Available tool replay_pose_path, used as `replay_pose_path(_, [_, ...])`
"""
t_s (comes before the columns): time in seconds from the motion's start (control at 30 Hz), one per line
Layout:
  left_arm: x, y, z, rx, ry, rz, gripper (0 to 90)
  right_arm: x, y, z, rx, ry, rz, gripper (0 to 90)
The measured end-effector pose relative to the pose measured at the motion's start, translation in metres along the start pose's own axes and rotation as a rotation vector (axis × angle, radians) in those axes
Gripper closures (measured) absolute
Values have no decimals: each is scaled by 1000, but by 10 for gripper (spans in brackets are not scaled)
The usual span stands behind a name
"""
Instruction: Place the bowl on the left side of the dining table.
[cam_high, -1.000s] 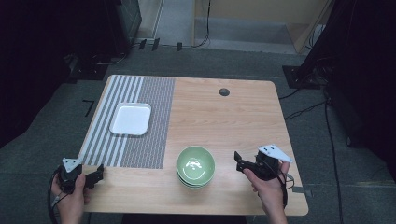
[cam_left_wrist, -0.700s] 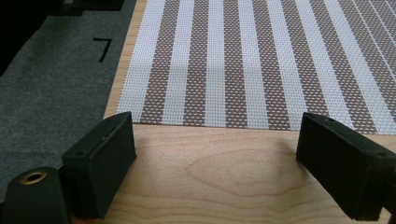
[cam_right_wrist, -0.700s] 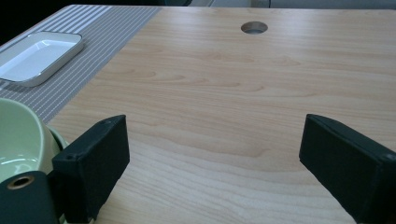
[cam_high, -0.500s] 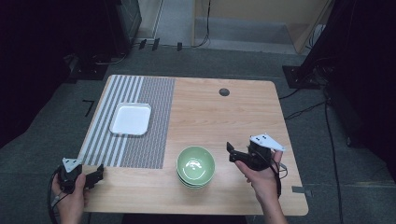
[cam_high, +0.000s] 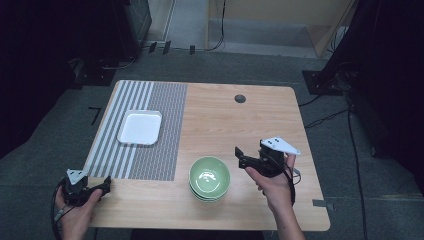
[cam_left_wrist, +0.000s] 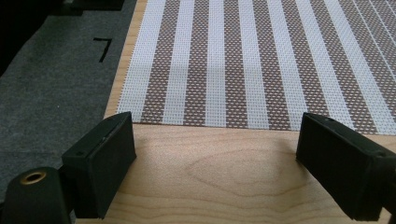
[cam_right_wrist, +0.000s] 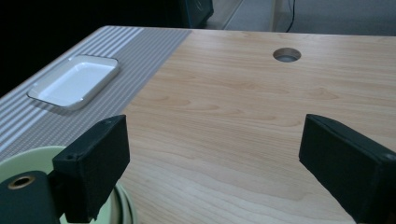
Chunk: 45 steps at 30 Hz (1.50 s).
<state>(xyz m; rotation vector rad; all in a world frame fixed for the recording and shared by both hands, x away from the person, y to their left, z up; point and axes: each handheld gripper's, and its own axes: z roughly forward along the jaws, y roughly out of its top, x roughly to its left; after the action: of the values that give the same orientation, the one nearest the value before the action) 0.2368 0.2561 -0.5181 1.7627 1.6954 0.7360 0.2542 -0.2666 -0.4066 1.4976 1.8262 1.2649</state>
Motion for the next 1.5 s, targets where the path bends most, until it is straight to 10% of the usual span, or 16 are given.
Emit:
replay_pose_path(0.33, [0,5,-10,-33,-17,-4,148,9,-9,6,35,21,8,83])
replay_pose_path(0.7, [-41,35,-41,-158,-202,21,230,24,-15,11,43,60,-33,91])
replay_pose_path(0.87, [-66,48,-39,-101,-246,58,213,30,-18,12,28,49,-56,194])
replay_pose_path(1.1, [-91,65,-38,-117,-278,58,189,34,-22,14,19,53,-71,232])
replay_pose_path(1.2, [-106,79,-39,-143,-299,56,200,35,-23,14,20,81,-68,434])
replay_pose_path(1.5, [-136,91,-44,-155,-354,77,228,33,-23,12,4,120,-47,570])
